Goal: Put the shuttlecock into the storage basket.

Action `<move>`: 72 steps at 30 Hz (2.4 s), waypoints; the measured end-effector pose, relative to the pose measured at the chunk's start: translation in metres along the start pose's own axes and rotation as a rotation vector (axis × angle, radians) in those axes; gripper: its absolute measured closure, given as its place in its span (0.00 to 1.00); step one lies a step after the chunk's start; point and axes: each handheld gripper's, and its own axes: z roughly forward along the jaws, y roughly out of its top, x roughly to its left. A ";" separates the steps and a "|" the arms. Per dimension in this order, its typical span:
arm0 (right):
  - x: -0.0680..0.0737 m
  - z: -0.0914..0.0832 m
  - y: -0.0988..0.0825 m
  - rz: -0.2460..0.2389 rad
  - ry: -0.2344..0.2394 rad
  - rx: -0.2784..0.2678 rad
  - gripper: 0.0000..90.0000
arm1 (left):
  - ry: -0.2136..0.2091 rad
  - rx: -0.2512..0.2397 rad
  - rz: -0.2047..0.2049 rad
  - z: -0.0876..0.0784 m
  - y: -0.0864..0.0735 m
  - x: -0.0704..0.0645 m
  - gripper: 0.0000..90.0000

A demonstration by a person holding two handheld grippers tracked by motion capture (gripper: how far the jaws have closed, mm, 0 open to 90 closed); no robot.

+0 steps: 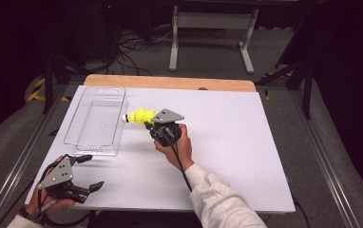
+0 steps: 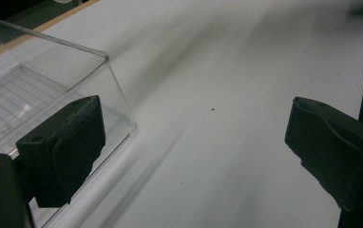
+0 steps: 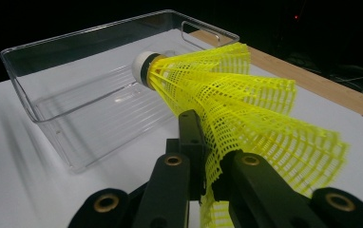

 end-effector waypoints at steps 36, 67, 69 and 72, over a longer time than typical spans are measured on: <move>0.022 0.025 0.025 -0.062 0.057 0.005 0.98 | -0.007 -0.024 0.010 -0.003 0.000 -0.001 0.04; 0.057 0.065 0.050 -0.183 0.154 0.089 0.98 | -0.020 -0.032 0.006 -0.003 -0.001 -0.003 0.04; 0.061 0.068 0.052 -0.193 0.166 0.095 0.98 | -0.021 -0.036 0.005 -0.004 -0.001 -0.004 0.04; 0.064 0.071 0.055 -0.210 0.178 0.103 0.98 | -0.018 -0.041 0.011 -0.005 0.000 -0.003 0.04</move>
